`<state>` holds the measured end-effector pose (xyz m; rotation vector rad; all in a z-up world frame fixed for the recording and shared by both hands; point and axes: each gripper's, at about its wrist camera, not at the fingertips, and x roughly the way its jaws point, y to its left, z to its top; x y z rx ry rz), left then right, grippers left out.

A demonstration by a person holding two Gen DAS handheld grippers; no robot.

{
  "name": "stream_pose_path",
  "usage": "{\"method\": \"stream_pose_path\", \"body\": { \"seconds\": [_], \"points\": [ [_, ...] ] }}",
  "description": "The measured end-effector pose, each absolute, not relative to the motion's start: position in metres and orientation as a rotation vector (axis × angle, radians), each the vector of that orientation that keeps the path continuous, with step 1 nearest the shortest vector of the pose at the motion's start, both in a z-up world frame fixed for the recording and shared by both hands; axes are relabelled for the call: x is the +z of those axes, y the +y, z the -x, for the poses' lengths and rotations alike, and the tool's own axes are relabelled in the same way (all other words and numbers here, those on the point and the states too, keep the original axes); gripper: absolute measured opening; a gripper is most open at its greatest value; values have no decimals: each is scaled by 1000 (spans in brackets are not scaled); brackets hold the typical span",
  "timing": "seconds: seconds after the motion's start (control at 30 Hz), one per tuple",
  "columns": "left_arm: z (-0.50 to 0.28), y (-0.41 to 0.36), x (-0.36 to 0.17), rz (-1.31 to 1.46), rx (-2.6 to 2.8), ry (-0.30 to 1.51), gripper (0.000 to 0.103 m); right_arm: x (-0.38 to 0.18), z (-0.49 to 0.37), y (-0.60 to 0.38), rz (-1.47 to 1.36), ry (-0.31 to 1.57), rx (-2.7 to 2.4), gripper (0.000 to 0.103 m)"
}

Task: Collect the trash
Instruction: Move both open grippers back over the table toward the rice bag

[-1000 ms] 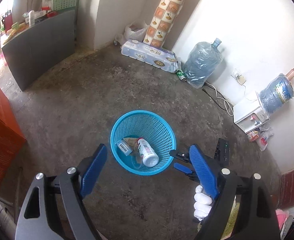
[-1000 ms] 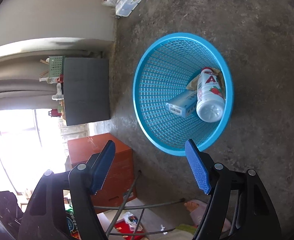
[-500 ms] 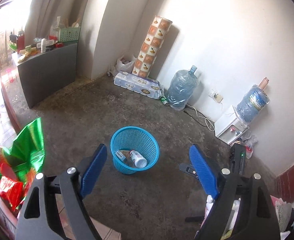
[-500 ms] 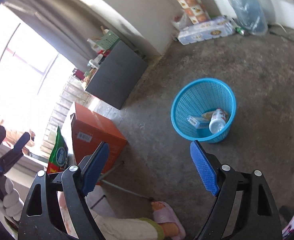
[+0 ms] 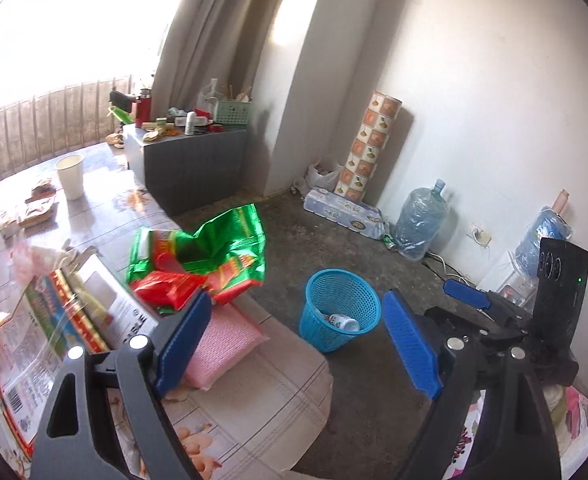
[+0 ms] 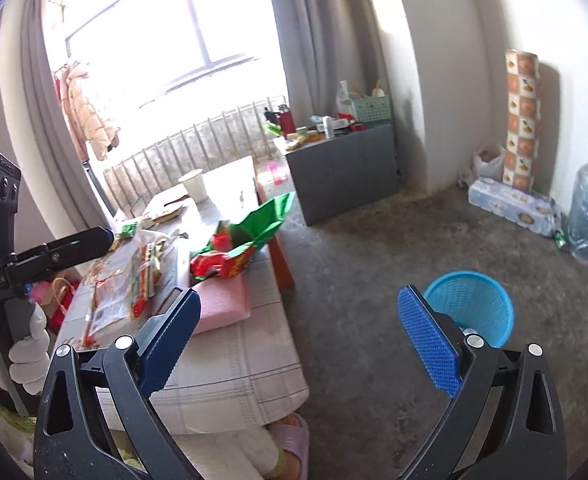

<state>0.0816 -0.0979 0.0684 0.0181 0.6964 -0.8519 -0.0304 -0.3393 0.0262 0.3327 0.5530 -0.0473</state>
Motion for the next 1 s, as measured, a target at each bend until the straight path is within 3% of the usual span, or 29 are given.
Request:
{"method": "stream_pose_path", "body": {
  "seconds": [0.57,1.0],
  "points": [
    [-102,75,7,87,-479,743,86,13,-46,-251,-481,721,204,95],
    [-131,83,-8,81,-450,769,86,3,-74,-290,-672,707,122,95]
  ]
}}
